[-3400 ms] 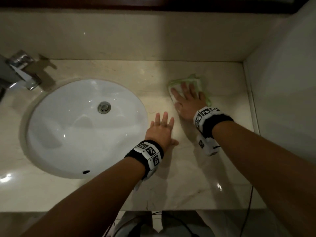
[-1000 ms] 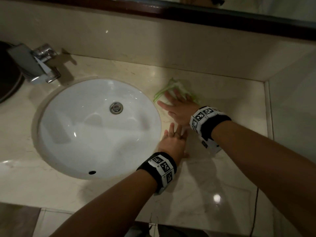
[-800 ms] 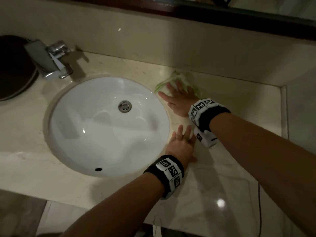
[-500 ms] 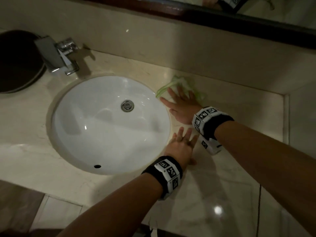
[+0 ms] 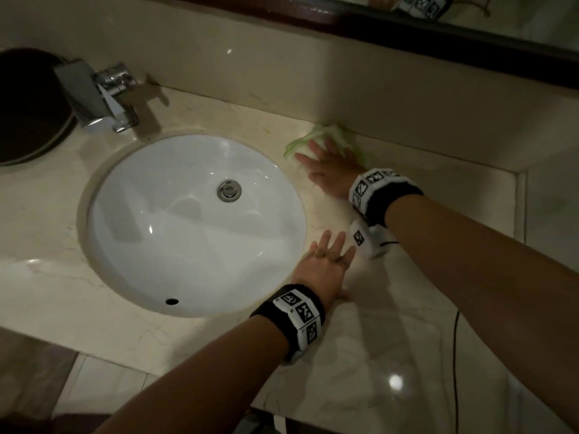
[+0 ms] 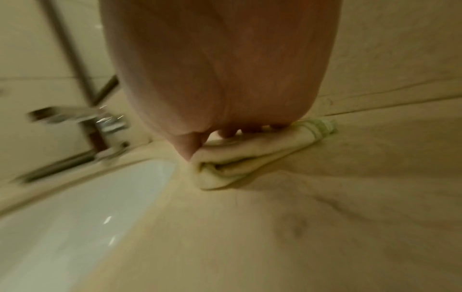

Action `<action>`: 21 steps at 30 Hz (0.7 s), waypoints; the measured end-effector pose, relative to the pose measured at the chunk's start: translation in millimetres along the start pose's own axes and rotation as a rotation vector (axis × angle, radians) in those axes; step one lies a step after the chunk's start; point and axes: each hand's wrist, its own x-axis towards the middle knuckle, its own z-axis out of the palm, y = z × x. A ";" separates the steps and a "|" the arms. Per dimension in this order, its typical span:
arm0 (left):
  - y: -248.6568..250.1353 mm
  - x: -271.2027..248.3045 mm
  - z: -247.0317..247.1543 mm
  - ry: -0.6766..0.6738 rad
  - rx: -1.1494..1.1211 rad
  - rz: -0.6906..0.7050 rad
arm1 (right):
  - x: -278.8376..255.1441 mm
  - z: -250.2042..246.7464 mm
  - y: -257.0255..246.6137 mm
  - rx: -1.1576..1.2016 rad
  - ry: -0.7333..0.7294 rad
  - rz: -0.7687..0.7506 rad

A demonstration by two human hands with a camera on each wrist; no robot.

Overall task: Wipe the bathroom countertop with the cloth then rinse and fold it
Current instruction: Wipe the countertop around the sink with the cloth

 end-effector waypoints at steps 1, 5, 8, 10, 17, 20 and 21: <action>-0.4 -0.1 -0.1 -0.002 0.005 -0.002 | 3.8 -2.1 1.4 0.018 0.001 0.021; -0.1 0.4 1.0 0.006 -0.012 -0.009 | -1.1 7.9 9.2 0.017 0.061 0.048; 0.0 -0.2 2.0 0.016 -0.014 -0.011 | -9.0 16.1 19.7 0.031 0.077 0.090; 0.0 0.6 3.1 0.020 -0.011 -0.011 | -18.3 18.9 30.0 0.057 0.068 0.121; 2.9 2.4 2.8 0.005 0.027 -0.029 | -86.2 34.4 99.1 0.132 0.038 0.307; 3.2 3.0 2.5 0.004 0.030 -0.032 | -122.1 47.6 138.0 0.196 0.050 0.457; 3.5 3.0 2.4 0.004 0.032 -0.032 | -133.7 52.4 151.6 0.209 0.048 0.513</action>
